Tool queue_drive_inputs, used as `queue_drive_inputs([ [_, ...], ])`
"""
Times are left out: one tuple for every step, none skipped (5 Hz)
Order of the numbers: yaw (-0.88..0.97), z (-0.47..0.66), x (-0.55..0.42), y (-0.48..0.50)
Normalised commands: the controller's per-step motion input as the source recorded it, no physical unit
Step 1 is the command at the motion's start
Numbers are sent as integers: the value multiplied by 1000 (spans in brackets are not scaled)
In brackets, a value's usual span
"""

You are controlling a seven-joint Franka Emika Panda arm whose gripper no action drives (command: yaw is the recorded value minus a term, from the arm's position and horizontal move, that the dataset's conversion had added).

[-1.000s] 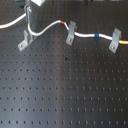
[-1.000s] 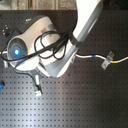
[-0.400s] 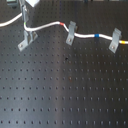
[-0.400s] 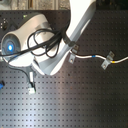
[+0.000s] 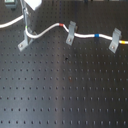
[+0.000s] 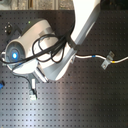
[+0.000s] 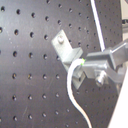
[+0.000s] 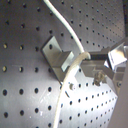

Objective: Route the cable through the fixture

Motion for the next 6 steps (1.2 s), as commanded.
queue_drive_inputs([
  [-86, 47, -228, 209],
  [20, -1, -41, 115],
  [0, 28, -24, 22],
  [-109, 233, -366, 334],
  [0, 28, -40, 149],
  [0, -1, 37, 53],
])
